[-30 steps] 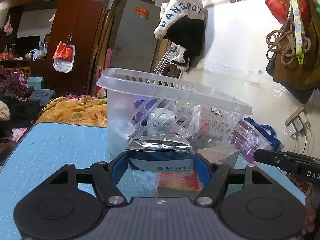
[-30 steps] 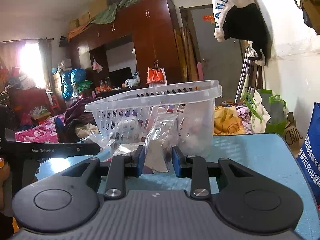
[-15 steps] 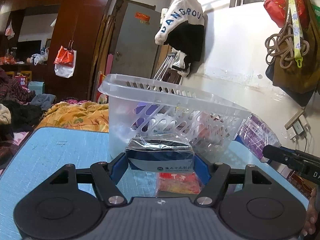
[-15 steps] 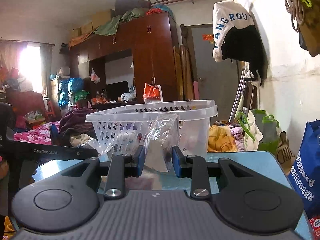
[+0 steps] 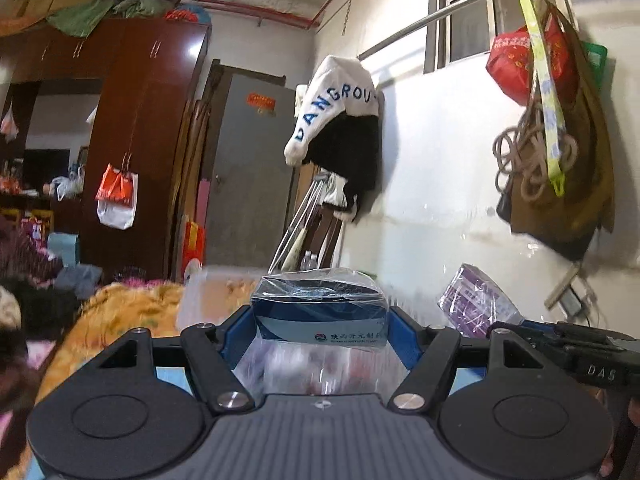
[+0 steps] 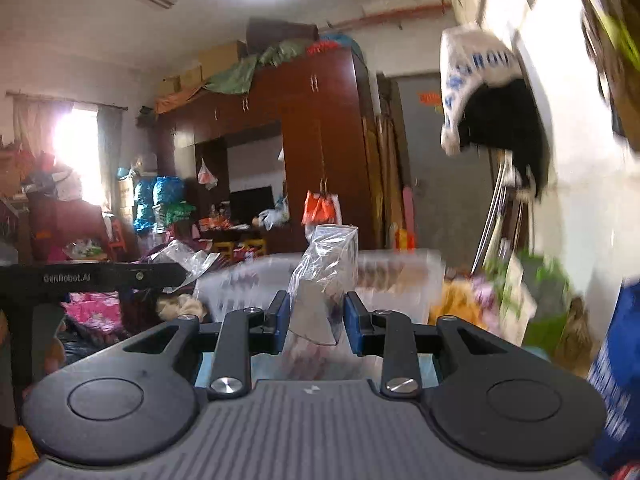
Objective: Organize objects
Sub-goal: 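Carry both items over the white basket and open both tools, then grasp the red cigarette pack with the left tool while the right grasps a clear plastic cup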
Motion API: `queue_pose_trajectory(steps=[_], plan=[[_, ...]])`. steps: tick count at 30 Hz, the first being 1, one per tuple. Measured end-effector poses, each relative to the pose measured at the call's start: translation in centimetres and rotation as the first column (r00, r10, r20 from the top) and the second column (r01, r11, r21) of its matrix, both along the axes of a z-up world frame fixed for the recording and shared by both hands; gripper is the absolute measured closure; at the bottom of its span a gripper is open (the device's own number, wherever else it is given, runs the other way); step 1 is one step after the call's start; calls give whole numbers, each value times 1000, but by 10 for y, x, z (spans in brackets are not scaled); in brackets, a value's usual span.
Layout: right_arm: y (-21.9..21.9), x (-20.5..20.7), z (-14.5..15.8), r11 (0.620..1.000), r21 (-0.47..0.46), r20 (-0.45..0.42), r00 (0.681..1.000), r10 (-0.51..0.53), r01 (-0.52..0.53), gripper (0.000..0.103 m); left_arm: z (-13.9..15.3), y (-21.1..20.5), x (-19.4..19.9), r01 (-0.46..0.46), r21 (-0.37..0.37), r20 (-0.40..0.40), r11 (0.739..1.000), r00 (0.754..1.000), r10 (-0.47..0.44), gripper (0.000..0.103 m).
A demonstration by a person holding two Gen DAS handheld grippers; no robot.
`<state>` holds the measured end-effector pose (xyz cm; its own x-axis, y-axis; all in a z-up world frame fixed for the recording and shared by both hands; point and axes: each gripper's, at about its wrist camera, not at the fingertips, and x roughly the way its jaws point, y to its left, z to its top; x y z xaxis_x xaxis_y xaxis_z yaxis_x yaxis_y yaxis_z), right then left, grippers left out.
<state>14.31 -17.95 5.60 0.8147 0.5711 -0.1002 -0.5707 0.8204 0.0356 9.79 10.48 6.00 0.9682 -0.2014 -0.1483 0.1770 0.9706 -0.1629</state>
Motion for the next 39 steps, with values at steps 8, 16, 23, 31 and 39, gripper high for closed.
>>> queue_pose_trajectory(steps=[8,16,23,31,39], plan=[[36,85,28,991,-122,-69,996,-55,47,70,30,-16,98,-63,12,-125,998,990,64,29],[34,74,8,992,-120,-86,995,-51,41,5,6,-17,130,-140,85,-232,987,960,156,5],[21,26,-41,987,-134,-202,978,55,-83,0,-8,-7,46,-80,21,-85,997,993,81,0],[60,47,-81,948,-264,-394,917,64,-180,4,-61,-9,24,-38,74,-190,997,981,52,0],[34,43,-86,965,-209,-394,917,61,-155,59,-82,-14,34,-3,128,-287,992,957,40,0]])
